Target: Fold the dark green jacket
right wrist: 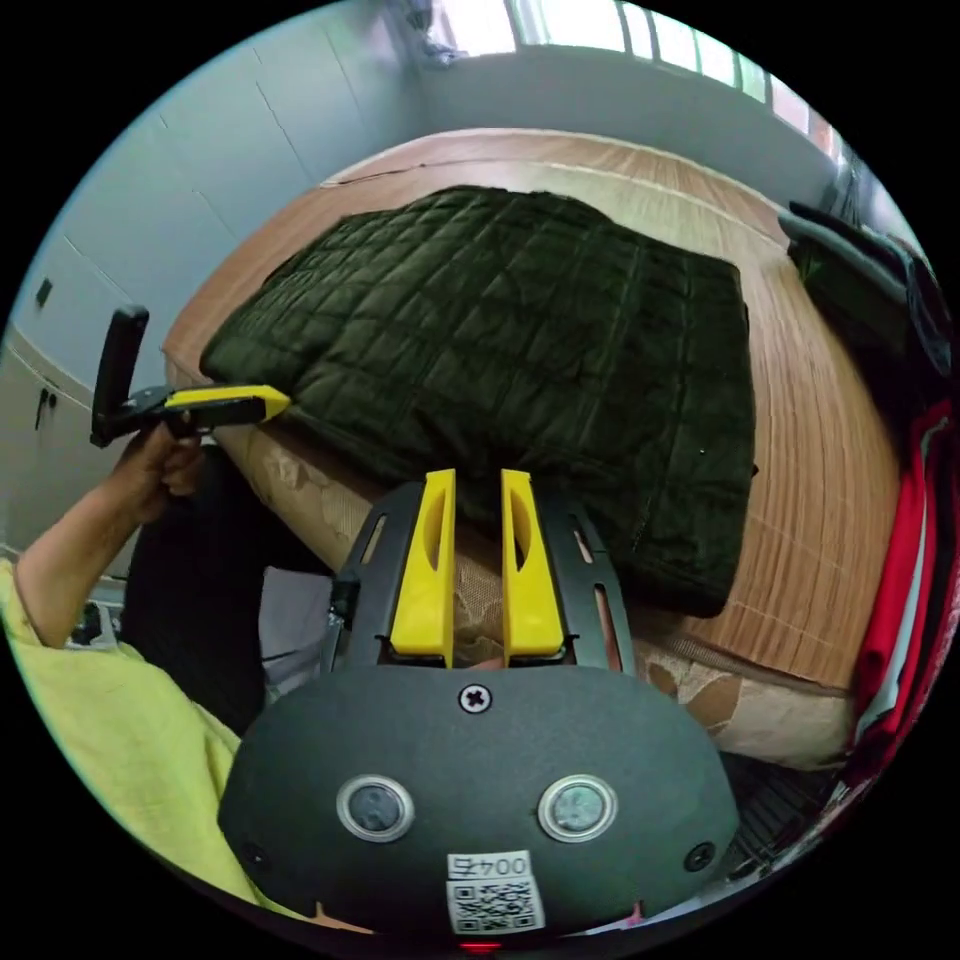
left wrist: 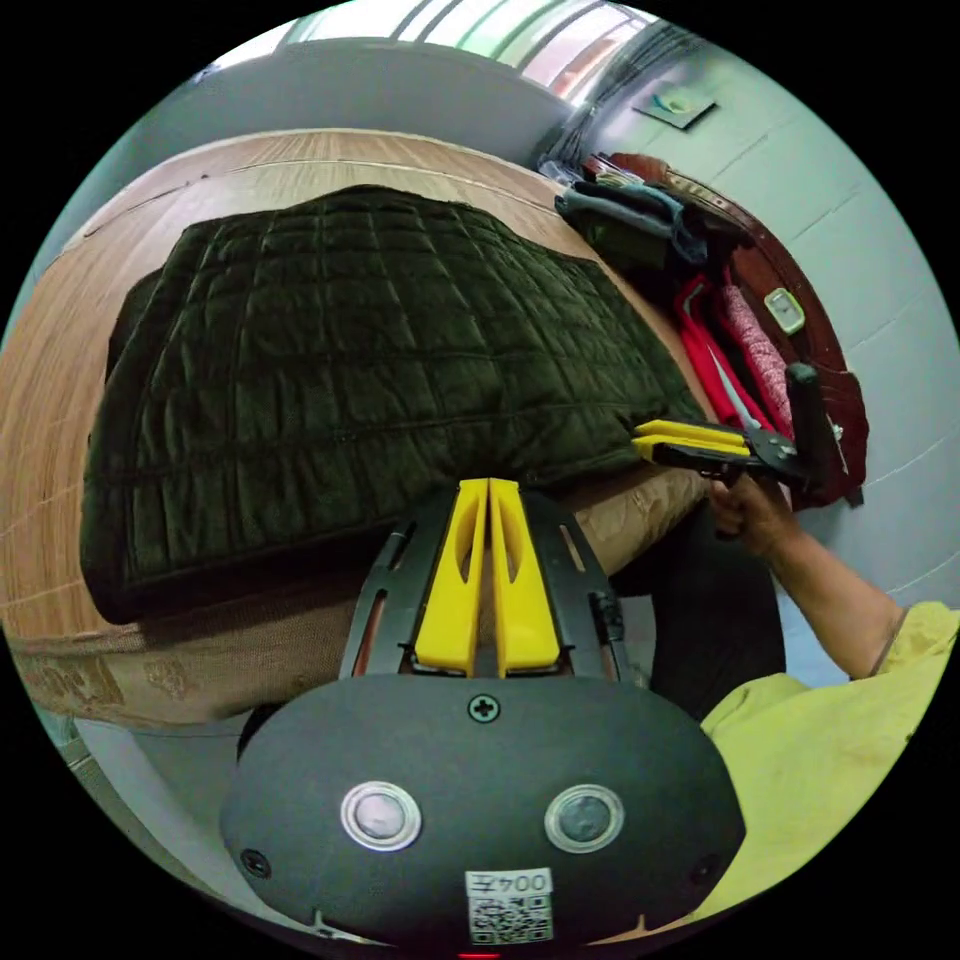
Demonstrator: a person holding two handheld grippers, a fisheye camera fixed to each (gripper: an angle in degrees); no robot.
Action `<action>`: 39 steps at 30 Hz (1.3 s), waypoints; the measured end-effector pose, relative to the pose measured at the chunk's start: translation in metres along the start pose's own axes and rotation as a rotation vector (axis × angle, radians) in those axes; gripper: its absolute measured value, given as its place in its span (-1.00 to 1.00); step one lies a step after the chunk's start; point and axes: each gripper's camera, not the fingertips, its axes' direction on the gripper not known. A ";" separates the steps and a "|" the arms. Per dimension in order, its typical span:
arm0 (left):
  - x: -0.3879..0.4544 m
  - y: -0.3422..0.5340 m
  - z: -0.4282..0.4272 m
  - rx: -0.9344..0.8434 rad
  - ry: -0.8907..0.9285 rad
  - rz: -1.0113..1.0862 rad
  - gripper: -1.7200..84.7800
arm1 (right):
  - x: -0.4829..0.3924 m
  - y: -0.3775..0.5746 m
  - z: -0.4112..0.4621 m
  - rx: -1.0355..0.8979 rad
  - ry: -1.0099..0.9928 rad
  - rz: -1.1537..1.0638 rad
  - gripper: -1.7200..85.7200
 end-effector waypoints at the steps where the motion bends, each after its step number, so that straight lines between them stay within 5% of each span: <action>1: 0.003 0.001 -0.006 0.009 -0.015 0.016 -0.95 | 0.002 0.001 -0.005 0.006 -0.012 -0.002 -0.78; 7: -0.036 0.033 -0.068 0.180 -0.153 -0.082 -0.96 | 0.058 0.036 -0.057 0.115 0.015 0.117 -0.78; 14: -0.100 0.047 -0.056 0.045 -0.128 -0.265 -0.96 | 0.103 0.041 -0.049 0.021 0.017 0.155 -0.81; 26: -0.106 0.081 -0.082 0.173 -0.098 -0.301 -0.94 | 0.215 0.093 -0.110 0.273 -0.433 0.503 -0.76; 30: -0.106 0.084 -0.077 0.180 -0.101 -0.337 -0.95 | 0.239 0.104 -0.127 0.351 -0.420 0.618 -0.71; 39: -0.093 0.077 -0.072 0.162 -0.111 -0.333 -0.95 | 0.262 0.092 -0.111 0.287 -0.613 0.675 -0.72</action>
